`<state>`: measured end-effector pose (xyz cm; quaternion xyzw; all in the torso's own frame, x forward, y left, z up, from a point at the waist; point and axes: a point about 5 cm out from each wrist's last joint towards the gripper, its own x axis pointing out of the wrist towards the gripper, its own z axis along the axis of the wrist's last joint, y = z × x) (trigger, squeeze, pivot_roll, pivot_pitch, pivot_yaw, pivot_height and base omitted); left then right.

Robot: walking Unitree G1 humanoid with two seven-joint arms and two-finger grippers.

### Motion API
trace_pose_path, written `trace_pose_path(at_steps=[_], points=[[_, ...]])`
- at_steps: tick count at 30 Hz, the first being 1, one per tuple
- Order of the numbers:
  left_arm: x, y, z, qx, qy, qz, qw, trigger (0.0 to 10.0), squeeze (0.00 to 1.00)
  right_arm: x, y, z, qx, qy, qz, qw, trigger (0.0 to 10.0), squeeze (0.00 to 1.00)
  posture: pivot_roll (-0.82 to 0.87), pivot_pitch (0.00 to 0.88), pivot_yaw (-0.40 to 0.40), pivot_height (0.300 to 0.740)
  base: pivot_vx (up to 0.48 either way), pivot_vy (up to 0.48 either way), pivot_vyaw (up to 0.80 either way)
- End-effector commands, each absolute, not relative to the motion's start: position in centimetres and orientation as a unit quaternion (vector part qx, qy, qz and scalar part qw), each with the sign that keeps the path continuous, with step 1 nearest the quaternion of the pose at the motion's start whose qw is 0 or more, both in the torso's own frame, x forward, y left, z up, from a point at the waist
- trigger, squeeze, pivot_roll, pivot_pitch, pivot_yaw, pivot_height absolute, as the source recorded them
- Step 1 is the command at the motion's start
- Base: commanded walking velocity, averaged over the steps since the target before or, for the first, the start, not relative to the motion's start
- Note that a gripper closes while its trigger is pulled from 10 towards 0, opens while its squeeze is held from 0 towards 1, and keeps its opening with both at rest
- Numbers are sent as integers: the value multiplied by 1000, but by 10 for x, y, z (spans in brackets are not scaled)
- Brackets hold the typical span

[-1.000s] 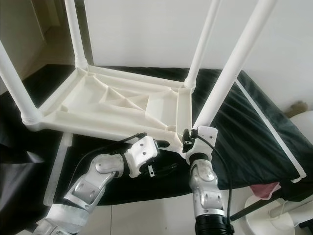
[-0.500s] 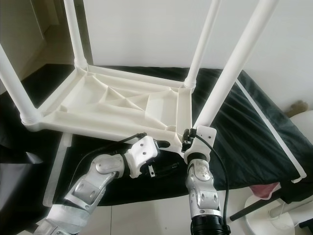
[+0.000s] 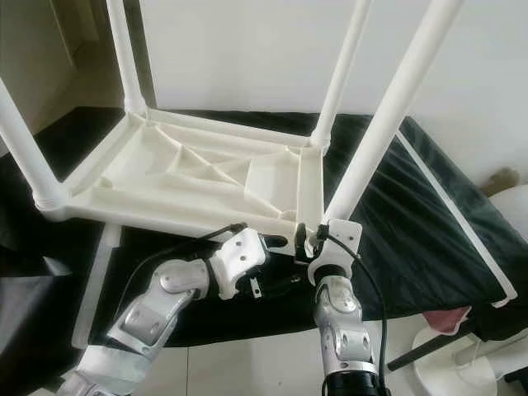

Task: Building children table

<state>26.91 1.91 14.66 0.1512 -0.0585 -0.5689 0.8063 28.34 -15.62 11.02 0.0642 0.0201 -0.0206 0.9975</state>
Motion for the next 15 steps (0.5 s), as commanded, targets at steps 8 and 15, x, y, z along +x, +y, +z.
trace_pose_path(at_steps=[8, 15], points=[[270, 18, 151, 131, -63, -555, 819, 10000, 0, 282, -163, 124, 43, -20, 45, 998, 10000, 0, 100, 0, -91, 740, 0, 0, 0], [271, 18, 151, 134, -64, -554, 819, 10000, 0, 284, -168, 127, 39, -25, 49, 998, 10000, 0, 100, 0, -90, 740, 0, 0, 0]])
